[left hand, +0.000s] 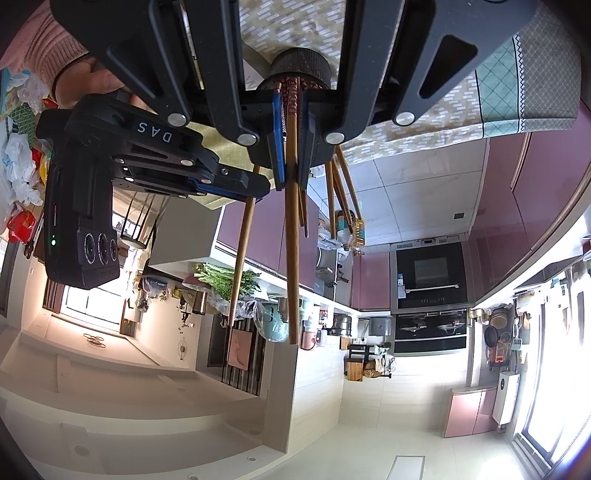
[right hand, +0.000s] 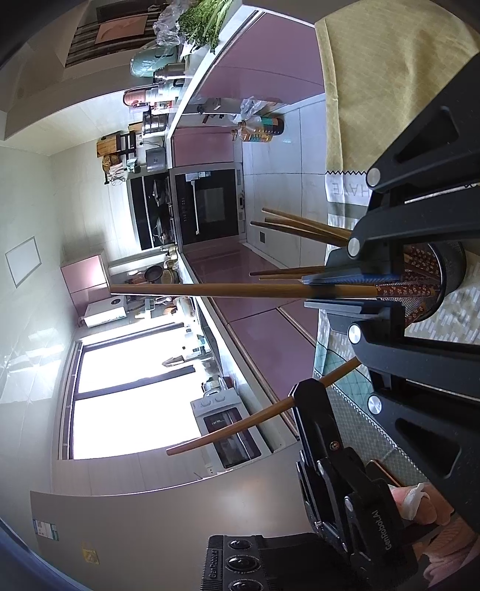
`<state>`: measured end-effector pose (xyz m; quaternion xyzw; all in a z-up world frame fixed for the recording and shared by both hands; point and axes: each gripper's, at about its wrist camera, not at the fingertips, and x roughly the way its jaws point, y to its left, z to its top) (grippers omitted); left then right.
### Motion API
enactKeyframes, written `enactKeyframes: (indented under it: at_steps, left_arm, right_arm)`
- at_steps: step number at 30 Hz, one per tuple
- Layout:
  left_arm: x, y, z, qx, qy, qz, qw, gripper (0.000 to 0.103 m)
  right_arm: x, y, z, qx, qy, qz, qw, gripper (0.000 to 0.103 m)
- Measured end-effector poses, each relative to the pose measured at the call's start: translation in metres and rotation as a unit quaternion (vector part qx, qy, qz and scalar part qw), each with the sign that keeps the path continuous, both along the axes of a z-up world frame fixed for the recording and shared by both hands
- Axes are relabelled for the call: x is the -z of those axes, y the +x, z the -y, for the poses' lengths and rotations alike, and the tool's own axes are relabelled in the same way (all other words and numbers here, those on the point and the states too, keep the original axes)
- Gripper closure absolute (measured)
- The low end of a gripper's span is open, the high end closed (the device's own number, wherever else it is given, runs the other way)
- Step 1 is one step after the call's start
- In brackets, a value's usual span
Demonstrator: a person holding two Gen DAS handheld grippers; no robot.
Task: Organize utensils
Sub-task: 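Lower both chopsticks into the mesh cup among the others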
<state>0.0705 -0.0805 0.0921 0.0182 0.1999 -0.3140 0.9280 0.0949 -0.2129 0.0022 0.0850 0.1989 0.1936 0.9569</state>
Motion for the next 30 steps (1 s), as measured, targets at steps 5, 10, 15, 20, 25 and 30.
enactKeyframes:
  at_steps: [5, 10, 15, 20, 25, 30]
  left_arm:
    - [-0.001, 0.001, -0.001, 0.003, 0.002, -0.006, 1.0, 0.096]
    - [-0.003, 0.005, -0.003, 0.004, 0.003, -0.011, 0.9999, 0.096]
    - [-0.001, 0.007, -0.005, 0.005, 0.008, -0.014, 0.9999, 0.096]
    - [-0.001, 0.007, -0.004, 0.005, 0.011, -0.014, 0.9998, 0.096]
    - [0.0, 0.012, -0.001, 0.004, 0.012, -0.017, 0.9998, 0.096]
    - [0.003, 0.016, -0.001, 0.004, 0.013, -0.022, 0.9997, 0.096]
  right_arm:
    - [0.002, 0.004, -0.002, 0.004, -0.002, -0.004, 1.0, 0.097]
    - [0.003, 0.008, -0.003, 0.006, -0.006, -0.007, 1.0, 0.097]
    - [0.005, 0.01, -0.005, 0.009, -0.01, -0.009, 1.0, 0.097]
    - [0.006, 0.009, -0.005, 0.01, -0.012, -0.01, 1.0, 0.097]
    - [0.007, 0.01, -0.004, 0.012, -0.013, -0.01, 1.0, 0.097]
    - [0.012, 0.014, -0.004, 0.015, -0.013, -0.013, 1.0, 0.097]
